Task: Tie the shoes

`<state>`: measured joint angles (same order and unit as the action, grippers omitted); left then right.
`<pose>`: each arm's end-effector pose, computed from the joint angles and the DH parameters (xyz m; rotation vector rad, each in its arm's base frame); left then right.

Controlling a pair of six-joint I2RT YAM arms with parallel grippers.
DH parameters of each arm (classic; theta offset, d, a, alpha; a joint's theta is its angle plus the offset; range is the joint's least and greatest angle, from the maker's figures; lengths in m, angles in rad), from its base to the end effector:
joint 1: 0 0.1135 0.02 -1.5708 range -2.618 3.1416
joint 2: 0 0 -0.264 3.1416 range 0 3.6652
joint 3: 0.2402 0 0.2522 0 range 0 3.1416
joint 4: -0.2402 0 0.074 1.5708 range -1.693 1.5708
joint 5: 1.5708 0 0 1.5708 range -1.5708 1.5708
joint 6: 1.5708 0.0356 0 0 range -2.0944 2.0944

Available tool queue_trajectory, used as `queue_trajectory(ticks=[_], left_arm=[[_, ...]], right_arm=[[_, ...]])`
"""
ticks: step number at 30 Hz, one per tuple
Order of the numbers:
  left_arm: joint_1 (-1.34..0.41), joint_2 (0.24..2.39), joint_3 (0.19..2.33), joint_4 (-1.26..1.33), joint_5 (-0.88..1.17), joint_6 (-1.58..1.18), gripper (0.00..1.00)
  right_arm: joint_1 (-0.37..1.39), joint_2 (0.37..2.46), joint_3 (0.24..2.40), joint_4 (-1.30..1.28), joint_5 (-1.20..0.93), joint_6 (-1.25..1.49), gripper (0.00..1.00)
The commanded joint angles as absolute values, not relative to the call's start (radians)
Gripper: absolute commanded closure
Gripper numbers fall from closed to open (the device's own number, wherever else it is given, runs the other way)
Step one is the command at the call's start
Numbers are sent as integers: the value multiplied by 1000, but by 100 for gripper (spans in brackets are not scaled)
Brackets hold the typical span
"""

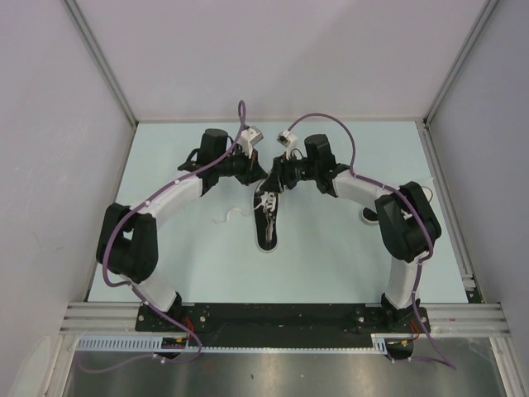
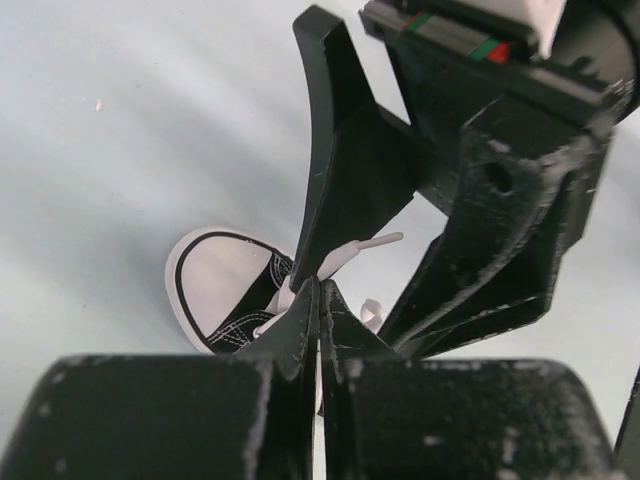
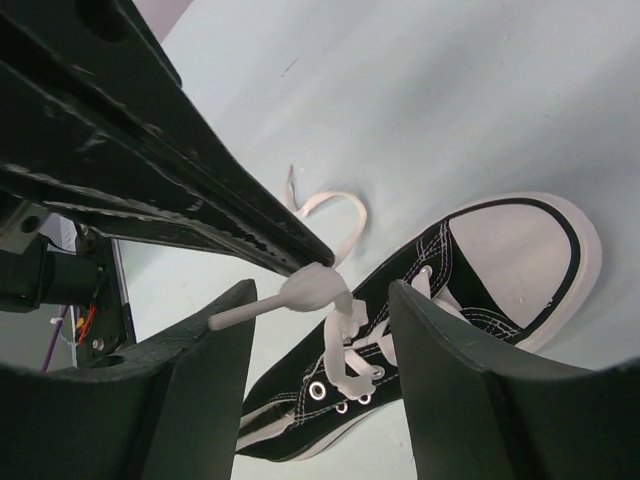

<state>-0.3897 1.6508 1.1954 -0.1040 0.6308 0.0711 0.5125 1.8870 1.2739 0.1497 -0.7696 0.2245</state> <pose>0.3385 -0.1617 0.2683 0.8460 1.9510 -0.8580 0.3591 0.2305 0.2280 -0.8030 1.9574 1.2324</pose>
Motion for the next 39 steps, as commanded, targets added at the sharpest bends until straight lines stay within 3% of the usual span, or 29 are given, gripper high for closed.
queue_trajectory(ticks=[1, 3, 6, 7, 8, 9, 10, 13, 16, 21, 30, 39], left_arm=[[-385, 1595, 1239, -46, 676, 17, 100], [-385, 1598, 1241, -48, 680, 15, 100], [-383, 1595, 1243, -57, 675, 26, 100], [-380, 1595, 1244, -63, 678, 28, 100], [-377, 1582, 1244, -83, 677, 40, 96], [-365, 1574, 1241, -93, 678, 49, 89], [-353, 1562, 1236, -112, 692, 57, 71], [-286, 1499, 1175, -149, 722, 145, 47], [-206, 1436, 1106, -190, 776, 272, 38], [-196, 1410, 1046, -351, 785, 559, 35], [-302, 1469, 996, -339, 704, 779, 28], [-374, 1614, 1068, -294, 601, 779, 29]], right_arm=[[509, 1894, 1281, 193, -778, 250, 42], [508, 1896, 1281, 190, -776, 248, 52], [506, 1888, 1273, 201, -776, 256, 82], [503, 1882, 1264, 209, -775, 261, 97], [502, 1878, 1259, 209, -775, 270, 100], [499, 1862, 1256, 206, -773, 273, 100], [492, 1853, 1247, 203, -773, 275, 100], [477, 1816, 1235, 187, -772, 272, 100], [447, 1786, 1218, 178, -778, 270, 100], [416, 1753, 1212, 166, -793, 278, 100], [384, 1709, 1212, 71, -811, 236, 100], [359, 1671, 1192, -29, -828, 170, 100]])
